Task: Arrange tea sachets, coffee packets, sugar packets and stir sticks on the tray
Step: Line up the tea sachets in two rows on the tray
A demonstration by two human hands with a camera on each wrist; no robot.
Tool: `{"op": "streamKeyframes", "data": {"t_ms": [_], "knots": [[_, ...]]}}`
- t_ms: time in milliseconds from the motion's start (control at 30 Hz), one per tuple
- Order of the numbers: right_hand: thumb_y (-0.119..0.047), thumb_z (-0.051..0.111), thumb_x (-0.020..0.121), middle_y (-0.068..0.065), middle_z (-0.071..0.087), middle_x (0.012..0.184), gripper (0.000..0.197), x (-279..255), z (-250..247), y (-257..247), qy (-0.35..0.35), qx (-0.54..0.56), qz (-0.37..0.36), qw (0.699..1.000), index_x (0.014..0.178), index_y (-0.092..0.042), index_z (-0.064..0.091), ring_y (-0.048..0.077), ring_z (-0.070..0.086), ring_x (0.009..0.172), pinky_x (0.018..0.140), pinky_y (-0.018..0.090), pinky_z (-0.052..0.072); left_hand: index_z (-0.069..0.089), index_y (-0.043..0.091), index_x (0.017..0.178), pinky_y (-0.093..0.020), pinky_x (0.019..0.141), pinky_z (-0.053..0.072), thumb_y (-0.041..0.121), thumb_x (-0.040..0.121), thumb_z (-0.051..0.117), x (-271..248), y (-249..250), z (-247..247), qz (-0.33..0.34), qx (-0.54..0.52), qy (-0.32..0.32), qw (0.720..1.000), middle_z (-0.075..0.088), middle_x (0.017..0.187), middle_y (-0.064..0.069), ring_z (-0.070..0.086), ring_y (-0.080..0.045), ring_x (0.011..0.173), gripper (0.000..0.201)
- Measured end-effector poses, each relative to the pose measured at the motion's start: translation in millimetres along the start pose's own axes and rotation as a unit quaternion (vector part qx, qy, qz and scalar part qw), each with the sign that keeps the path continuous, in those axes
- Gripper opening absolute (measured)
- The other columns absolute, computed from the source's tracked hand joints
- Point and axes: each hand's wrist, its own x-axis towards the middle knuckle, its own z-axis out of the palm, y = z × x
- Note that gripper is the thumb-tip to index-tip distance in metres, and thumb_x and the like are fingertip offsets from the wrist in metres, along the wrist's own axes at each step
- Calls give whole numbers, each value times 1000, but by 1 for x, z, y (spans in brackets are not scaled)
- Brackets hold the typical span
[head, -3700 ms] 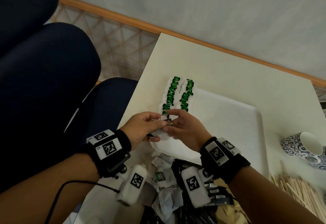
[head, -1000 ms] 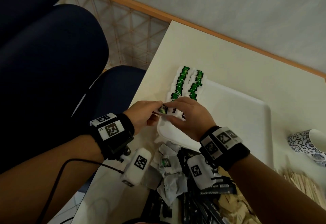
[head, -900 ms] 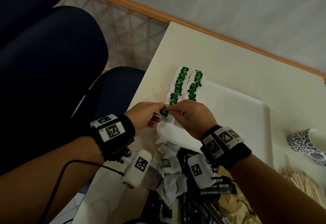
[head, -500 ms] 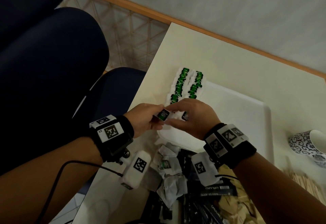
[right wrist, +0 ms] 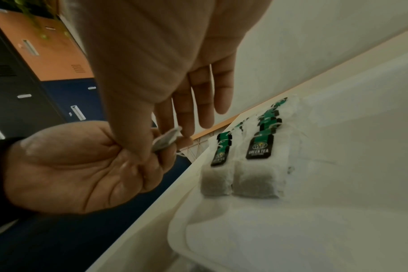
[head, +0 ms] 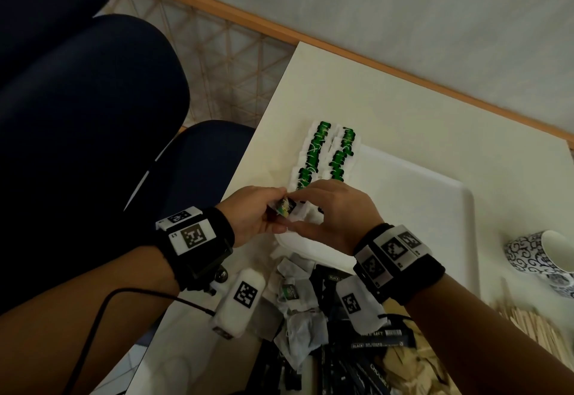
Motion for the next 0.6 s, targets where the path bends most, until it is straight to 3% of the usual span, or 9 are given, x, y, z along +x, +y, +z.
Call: {"op": "streamKeyframes", "data": {"t_ms": [133,233,367,500,600], "knots": [[-37,56,84,-6,70,90,26,1,5,0,35,-5,-1,999,102,-27,72,19,65,79,61,27,52,64,5,103,-23,57,54,24,100,45,-1,0,0,-3,3,9,1000,66,83,-7,61,-15,65,28],[-41,41,88,-9,71,90,35,2,3,-2,34,30,29,999,101,-31,72,15,65,82,63,23,47,65,7,100,-24,59,53,24,101,44,-2,1,0,-3,6,4,1000,69,80,-3,60,-15,68,27],[-35,48,88,-12,70,92,27,1,0,-1,30,69,60,995,98,-32,73,12,63,86,63,24,48,67,5,101,-27,62,57,24,101,44,-3,0,0,-2,-7,-2,1000,64,94,-10,62,-18,70,30],[-58,49,81,-15,66,101,39,-1,-3,-4,2,63,61,996,108,-38,68,9,59,93,71,25,49,65,1,97,-30,70,60,20,101,43,-2,0,2,-1,-48,-17,999,67,87,-10,66,-17,72,29],[-63,53,75,-8,67,99,49,-3,3,-7,14,33,26,999,109,-30,68,15,61,89,70,27,50,64,2,93,-30,65,59,20,102,42,-3,-1,3,1,-61,-16,998,70,83,-10,68,-18,75,30]]}}
